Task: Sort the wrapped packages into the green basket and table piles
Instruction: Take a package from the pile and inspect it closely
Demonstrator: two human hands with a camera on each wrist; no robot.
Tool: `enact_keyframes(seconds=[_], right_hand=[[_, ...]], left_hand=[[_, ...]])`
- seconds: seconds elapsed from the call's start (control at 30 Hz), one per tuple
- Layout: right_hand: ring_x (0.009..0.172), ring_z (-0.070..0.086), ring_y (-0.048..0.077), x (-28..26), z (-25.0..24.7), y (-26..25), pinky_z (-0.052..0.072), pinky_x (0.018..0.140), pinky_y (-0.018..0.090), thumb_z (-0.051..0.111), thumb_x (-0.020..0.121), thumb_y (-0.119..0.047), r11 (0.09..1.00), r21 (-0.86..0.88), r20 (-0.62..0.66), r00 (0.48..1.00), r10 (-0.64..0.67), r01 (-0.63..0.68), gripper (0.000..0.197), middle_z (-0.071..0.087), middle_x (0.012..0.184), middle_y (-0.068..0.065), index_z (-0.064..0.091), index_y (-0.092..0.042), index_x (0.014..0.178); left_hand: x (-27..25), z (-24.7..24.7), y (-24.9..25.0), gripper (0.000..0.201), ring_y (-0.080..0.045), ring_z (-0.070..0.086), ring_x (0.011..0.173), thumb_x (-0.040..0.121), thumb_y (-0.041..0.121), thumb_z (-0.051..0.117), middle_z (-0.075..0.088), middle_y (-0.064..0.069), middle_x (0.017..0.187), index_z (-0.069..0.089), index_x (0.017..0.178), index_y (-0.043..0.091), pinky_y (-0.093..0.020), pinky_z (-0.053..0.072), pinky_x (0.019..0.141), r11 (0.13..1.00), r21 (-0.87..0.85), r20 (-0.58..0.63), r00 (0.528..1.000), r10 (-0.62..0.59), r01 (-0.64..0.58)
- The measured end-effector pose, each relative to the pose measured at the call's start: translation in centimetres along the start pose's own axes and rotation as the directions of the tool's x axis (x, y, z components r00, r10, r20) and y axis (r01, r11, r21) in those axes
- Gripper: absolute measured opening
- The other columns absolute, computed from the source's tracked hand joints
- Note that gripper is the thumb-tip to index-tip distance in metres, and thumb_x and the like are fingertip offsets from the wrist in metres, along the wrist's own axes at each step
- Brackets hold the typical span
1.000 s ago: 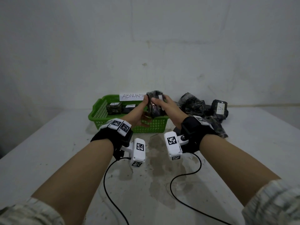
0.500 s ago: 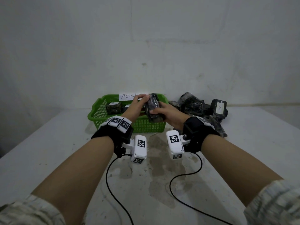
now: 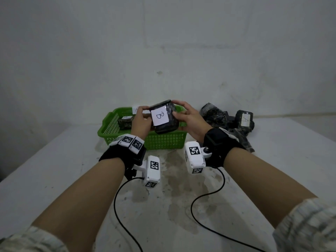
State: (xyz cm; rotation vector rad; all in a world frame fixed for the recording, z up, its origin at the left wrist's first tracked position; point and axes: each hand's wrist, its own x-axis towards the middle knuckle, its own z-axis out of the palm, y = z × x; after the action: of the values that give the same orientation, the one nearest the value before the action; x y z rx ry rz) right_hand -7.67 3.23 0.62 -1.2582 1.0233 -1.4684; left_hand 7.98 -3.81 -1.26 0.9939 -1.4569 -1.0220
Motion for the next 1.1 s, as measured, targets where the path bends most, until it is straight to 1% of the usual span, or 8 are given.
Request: enact_keyframes(seconds=[0.13,0.23,0.33,0.4,0.6,0.7,0.9,1.1], right_hand=[[0.091,0.057,0.019,0.3,0.4,0.1,0.051,0.087,0.046,0.070,0.082,-0.006,1.000,-0.013,-0.068,0.997,0.025,-0.026,0.065,0.049,0.091,0.003,0.036,-0.016,0.137],[0.087,0.063,0.014,0.2,0.6,0.3,0.057,0.076,0.031,0.071,0.082,-0.008,0.994,-0.102,-0.030,0.999,0.023,-0.026,0.056,0.061,0.095,0.000,0.049,-0.011,0.134],[0.087,0.066,0.009,0.0,0.9,0.5,0.055,0.070,0.019,0.066,0.088,-0.014,0.993,-0.117,0.011,1.000,0.012,-0.011,0.040,0.068,0.103,0.002,0.058,-0.013,0.127],[0.088,0.065,0.005,0.0,0.9,0.4,0.054,0.072,0.017,0.061,0.092,-0.019,0.992,-0.124,-0.003,1.000,0.009,-0.010,0.035,0.067,0.107,0.001,0.059,-0.013,0.126],[0.082,0.063,0.006,0.0,1.1,0.5,0.053,0.061,0.012,0.060,0.092,-0.015,0.980,-0.196,-0.017,1.000,0.021,-0.024,0.038,0.065,0.097,-0.002,0.055,-0.013,0.130],[0.087,0.063,0.010,0.0,1.5,0.5,0.053,0.074,0.018,0.060,0.091,-0.012,0.983,-0.178,0.001,0.999,0.043,-0.042,0.036,0.066,0.105,0.004,0.056,-0.014,0.127],[0.106,0.059,0.017,-0.7,1.9,0.6,0.045,0.092,0.036,0.065,0.086,-0.013,0.976,-0.192,0.109,0.986,0.123,-0.101,0.053,0.062,0.117,0.000,0.048,-0.027,0.134],[0.098,0.060,0.022,-0.8,2.3,0.6,0.048,0.080,0.033,0.061,0.085,-0.005,0.989,-0.108,0.069,0.992,0.105,-0.097,0.045,0.064,0.111,0.008,0.056,-0.012,0.130]], left_hand=[[-0.7,0.2,0.7,0.030,-0.030,0.059,0.092,0.093,0.001,0.036,0.061,-0.013,0.097,0.047,0.117,0.014,-0.037,0.052,0.074,0.972,-0.169,0.092,0.985,-0.149,0.163],[-1.5,0.3,1.4,0.027,-0.030,0.059,0.105,0.100,0.034,0.035,0.062,-0.014,0.111,0.056,0.112,0.022,-0.044,0.049,0.088,0.937,-0.238,0.288,0.940,-0.183,0.256],[-1.4,0.5,1.1,0.053,-0.031,0.057,0.116,0.084,0.054,0.057,0.059,-0.013,0.126,0.054,0.124,0.019,-0.050,0.051,0.092,0.939,-0.225,0.367,0.915,-0.168,0.262],[-1.1,0.5,0.9,0.067,-0.033,0.055,0.119,0.080,0.050,0.064,0.054,-0.015,0.132,0.044,0.133,0.015,-0.050,0.051,0.091,0.928,-0.251,0.343,0.922,-0.181,0.275],[-1.1,0.9,0.5,0.057,-0.030,0.056,0.116,0.088,0.033,0.062,0.054,-0.014,0.131,0.038,0.136,0.014,-0.047,0.052,0.088,0.939,-0.188,0.322,0.921,-0.218,0.288],[-1.4,1.0,0.6,0.049,-0.031,0.056,0.114,0.092,0.029,0.055,0.054,-0.014,0.128,0.038,0.134,0.013,-0.042,0.053,0.082,0.947,-0.190,0.277,0.939,-0.203,0.261],[-1.2,0.2,1.5,0.042,-0.031,0.059,0.108,0.095,0.029,0.048,0.059,-0.016,0.123,0.043,0.131,0.008,-0.044,0.054,0.080,0.955,-0.206,0.236,0.958,-0.163,0.213],[-2.0,-0.2,1.5,0.052,-0.029,0.061,0.106,0.091,0.047,0.049,0.060,-0.013,0.122,0.047,0.131,0.014,-0.038,0.052,0.075,0.949,-0.126,0.296,0.924,-0.240,0.288]])
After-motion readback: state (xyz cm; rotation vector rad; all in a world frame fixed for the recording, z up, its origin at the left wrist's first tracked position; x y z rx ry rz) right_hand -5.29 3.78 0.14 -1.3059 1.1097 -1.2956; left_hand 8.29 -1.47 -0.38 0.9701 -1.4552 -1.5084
